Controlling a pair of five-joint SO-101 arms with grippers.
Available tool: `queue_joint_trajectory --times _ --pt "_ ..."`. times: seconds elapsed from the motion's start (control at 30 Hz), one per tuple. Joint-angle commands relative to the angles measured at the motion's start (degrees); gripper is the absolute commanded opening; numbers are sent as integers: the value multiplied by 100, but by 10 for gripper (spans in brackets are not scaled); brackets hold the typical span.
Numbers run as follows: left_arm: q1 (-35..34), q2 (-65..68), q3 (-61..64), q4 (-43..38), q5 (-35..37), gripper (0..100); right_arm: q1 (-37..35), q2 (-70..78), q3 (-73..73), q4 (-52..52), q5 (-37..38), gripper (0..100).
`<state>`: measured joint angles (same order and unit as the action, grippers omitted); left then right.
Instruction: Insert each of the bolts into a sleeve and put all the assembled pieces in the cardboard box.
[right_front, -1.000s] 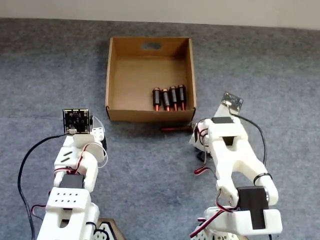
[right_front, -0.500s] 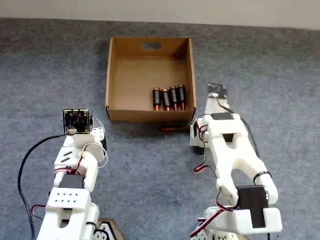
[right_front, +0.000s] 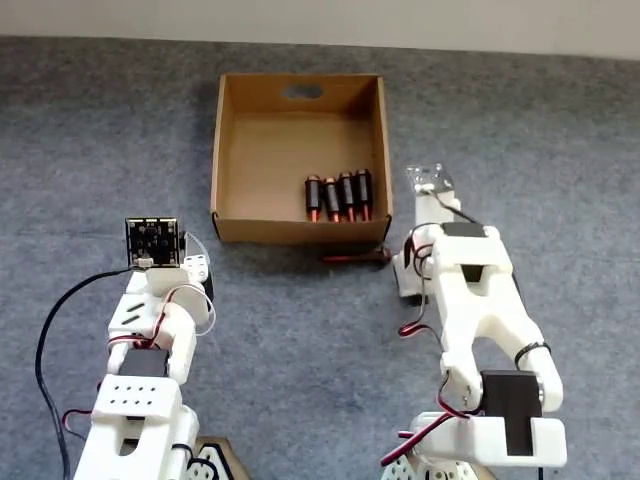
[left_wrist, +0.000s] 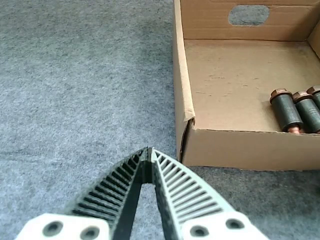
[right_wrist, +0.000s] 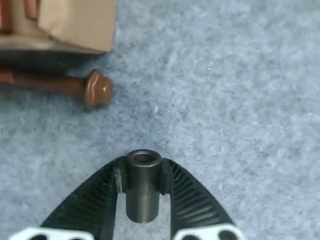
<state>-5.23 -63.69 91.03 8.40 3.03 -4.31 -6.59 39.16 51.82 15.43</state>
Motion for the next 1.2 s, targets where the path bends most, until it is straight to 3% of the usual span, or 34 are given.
queue_joint_trajectory --times 0.0,0.2,0.63,0.93,1.03,1.17 --pt "-75 -92 -22 -132 26 10 57 -40 101 40 185 70" --pt "-75 -92 -22 -132 26 10 57 -40 391 40 185 216" --pt "-75 -92 -22 -132 26 10 57 -40 347 629 193 216" --pt "-75 -92 -22 -132 26 10 40 -31 602 -444 167 216" --pt "-75 -92 -22 -132 26 10 40 -31 629 -426 167 183" --pt "-75 -92 -22 -132 26 10 40 -31 787 -418 185 51"
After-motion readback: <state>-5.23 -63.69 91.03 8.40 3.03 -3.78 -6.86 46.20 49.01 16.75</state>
